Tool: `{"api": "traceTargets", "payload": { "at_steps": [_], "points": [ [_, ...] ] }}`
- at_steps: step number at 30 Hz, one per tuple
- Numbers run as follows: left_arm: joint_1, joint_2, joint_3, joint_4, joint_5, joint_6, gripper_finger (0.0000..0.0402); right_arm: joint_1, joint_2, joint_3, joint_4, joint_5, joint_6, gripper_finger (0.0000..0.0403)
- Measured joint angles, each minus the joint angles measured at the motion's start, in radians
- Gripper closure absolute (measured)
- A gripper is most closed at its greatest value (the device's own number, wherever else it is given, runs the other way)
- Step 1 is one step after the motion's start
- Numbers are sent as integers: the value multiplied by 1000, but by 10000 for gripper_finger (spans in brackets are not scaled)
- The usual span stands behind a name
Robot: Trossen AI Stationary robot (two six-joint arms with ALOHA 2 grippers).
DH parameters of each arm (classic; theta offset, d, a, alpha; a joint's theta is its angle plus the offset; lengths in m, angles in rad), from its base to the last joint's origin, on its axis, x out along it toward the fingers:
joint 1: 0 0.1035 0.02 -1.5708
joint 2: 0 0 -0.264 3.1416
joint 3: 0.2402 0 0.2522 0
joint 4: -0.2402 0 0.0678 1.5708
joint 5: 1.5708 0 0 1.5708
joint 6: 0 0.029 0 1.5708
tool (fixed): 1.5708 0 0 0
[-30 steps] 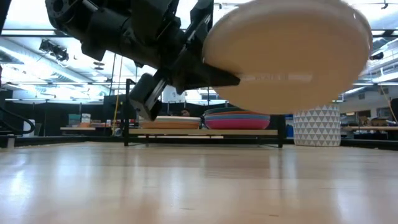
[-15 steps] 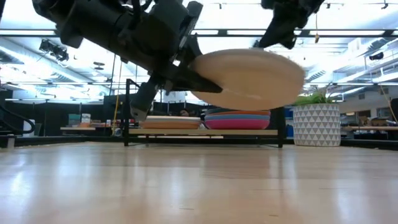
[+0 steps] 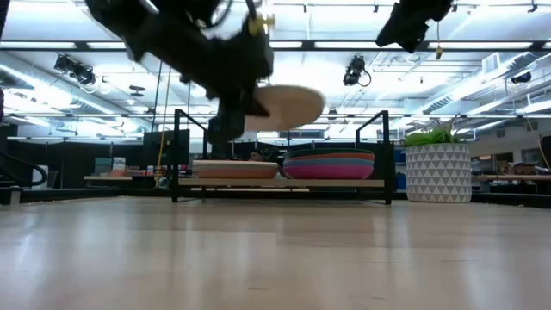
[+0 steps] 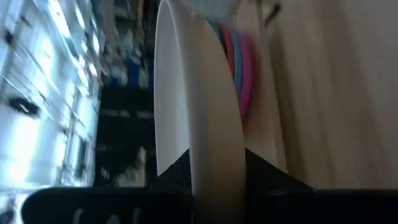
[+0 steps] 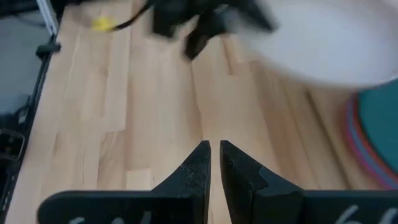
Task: Place and stack plates onto a shelf
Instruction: Stack the light brown plate on top of the light orange plate on the shelf, then return to Home Position
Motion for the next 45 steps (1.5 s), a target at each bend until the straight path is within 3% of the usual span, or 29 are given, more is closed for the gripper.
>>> {"api": "traceTargets", "payload": {
  "at_steps": [10,22,29,36,45],
  "points": [
    [217,6,-1,-116,-9,-66,335,20,4,-104,69,0,-2,362],
    [291,6,-1,-227,36,-157,330,20,4,-122,95,-2,-5,362],
    [281,4,24,-266,80,-230,263,20,4,-122,103,-4,-4,362],
    [282,3,155,-532,104,-419,204,20,4,-122,110,-4,-5,362],
    [284,2,298,-815,436,-637,208,39,4,-122,103,-4,4,362]
  ]
}}
